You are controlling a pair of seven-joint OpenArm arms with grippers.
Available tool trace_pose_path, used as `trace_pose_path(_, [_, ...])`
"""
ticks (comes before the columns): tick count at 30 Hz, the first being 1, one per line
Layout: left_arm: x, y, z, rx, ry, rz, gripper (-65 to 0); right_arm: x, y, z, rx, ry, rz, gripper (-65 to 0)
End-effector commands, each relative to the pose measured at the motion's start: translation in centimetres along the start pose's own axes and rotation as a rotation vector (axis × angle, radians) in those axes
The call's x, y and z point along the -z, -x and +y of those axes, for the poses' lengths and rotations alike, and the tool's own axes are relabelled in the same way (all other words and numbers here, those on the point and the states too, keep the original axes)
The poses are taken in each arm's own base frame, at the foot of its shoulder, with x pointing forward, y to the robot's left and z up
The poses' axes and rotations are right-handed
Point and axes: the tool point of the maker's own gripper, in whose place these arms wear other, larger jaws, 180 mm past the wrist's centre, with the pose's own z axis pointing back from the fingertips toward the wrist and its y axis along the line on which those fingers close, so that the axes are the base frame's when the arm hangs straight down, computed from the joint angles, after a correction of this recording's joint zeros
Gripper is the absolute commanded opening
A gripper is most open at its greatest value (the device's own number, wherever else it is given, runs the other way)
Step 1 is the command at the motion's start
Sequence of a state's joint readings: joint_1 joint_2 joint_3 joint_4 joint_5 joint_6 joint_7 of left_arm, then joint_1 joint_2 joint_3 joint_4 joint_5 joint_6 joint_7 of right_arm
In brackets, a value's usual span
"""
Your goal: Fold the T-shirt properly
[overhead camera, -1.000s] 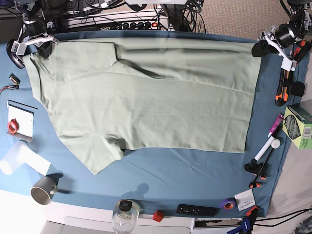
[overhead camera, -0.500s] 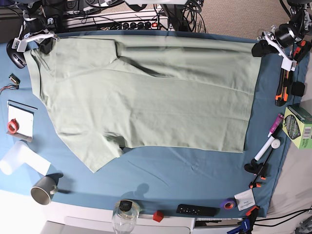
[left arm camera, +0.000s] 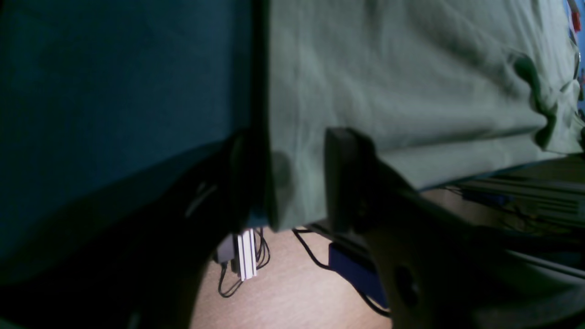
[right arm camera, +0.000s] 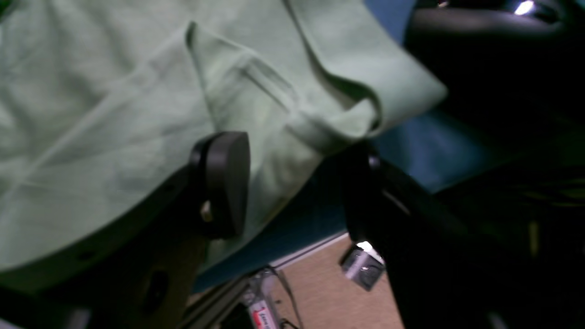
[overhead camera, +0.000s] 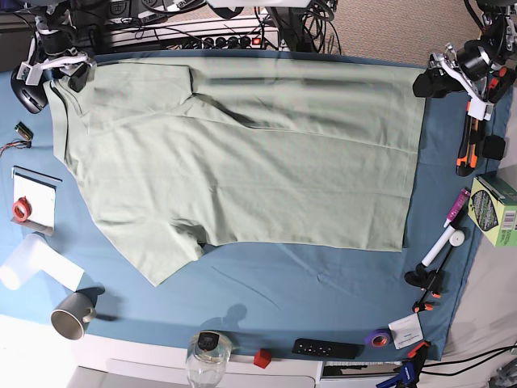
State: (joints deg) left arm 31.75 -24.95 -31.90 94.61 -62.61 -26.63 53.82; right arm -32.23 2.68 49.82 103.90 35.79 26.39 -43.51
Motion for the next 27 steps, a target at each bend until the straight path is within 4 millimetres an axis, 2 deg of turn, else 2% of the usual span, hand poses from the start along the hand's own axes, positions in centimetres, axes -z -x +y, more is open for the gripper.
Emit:
trace_pose_path(1, [-0.7, 0.4, 1.1, 0.025, -0.058, 0.043, -37.5, -0.4, -1.5, -0.2, -0.021, 0.001, -0.047, -33.6])
trace_pose_path(5, [-1.8, -1.5, 0.7, 0.074, -0.074, -0.004, -37.5, -0.6, -1.4, -0.3, -0.028, 0.007, -0.026, -33.6])
trace_pose_path(8, [-3.2, -3.5, 0.1, 0.126, -0.094, -0.059, -37.5, -1.6, -2.4, -0.7, -0.052, 0.031, -0.042, -33.6])
trace_pose_path(12, [-4.6, -5.4, -0.8, 0.190, -0.112, -0.111, -37.5, -4.0, -4.3, -1.4, -0.119, 0.081, -0.084, -33.6])
trace_pose_path(16, [-5.2, -6.6, -1.9, 0.237, -0.112, -0.144, -37.5, -7.1, -6.6, -1.2, -0.225, 0.127, -0.122, -33.6])
trace_pose_path(19, [-5.4, -7.2, -2.6, 0.262, -0.104, -0.162, -37.5, -9.4, -9.2, -0.4, -0.299, 0.161, -0.196, -33.6])
trace_pose_path(22, [-5.4, -8.0, -3.1, 0.279, -0.096, -0.190, -37.5, -10.8, -12.4, 1.8, -0.362, 0.152, -0.320, -33.6])
trace_pose_path(23, [-5.4, -8.3, -3.3, 0.284, -0.094, -0.201, -37.5, -11.1, -13.3, 2.6, -0.380, 0.150, -0.353, -33.6])
trace_pose_path(27, [-5.4, -9.8, -4.0, 0.308, -0.083, -0.246, -37.5, -10.7, -15.1, 3.2, -0.378, 0.160, -0.434, -33.6])
